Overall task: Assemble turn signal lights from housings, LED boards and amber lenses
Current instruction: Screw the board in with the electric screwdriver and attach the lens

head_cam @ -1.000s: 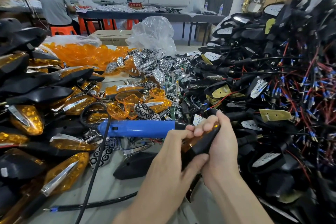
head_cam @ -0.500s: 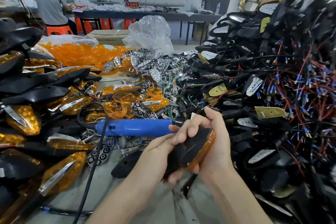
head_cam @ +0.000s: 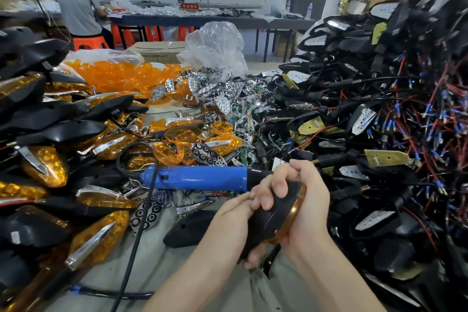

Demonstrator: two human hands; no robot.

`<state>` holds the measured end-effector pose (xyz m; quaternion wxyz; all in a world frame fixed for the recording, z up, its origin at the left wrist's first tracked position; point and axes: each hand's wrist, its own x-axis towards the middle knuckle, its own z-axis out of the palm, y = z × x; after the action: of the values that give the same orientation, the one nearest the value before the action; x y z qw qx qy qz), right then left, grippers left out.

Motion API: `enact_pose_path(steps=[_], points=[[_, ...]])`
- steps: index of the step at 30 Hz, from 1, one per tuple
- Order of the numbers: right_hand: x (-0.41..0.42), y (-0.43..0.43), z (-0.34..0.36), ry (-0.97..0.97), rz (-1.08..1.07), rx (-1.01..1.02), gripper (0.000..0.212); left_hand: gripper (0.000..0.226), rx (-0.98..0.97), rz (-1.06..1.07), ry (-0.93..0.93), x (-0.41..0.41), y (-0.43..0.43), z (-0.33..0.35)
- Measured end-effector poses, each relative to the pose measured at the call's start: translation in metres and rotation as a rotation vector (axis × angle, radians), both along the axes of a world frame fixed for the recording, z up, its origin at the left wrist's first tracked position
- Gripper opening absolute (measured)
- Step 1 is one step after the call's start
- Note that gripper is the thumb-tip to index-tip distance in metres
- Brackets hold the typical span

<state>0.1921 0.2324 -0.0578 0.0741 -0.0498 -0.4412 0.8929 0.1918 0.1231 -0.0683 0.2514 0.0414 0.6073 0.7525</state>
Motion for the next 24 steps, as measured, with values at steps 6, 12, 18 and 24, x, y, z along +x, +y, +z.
enact_pose_path(steps=[6, 12, 18, 24], points=[[-0.009, -0.001, -0.003, 0.074, 0.037, 0.045, 0.063, 0.033, 0.017, 0.101, 0.096, -0.004, -0.005, 0.004], [-0.004, -0.015, -0.007, 0.096, -0.023, 0.436, 0.018, 0.032, 0.002, 0.117, 0.321, -0.01, -0.012, 0.002], [-0.011, 0.001, 0.001, 0.125, -0.131, -0.045, 0.011, 0.024, -0.546, 0.305, 0.816, -0.021, -0.037, -0.001], [-0.009, 0.016, -0.002, 0.084, -0.08, -0.134, 0.006, 0.022, -0.814, 0.239, 0.639, -0.042, -0.09, 0.013]])
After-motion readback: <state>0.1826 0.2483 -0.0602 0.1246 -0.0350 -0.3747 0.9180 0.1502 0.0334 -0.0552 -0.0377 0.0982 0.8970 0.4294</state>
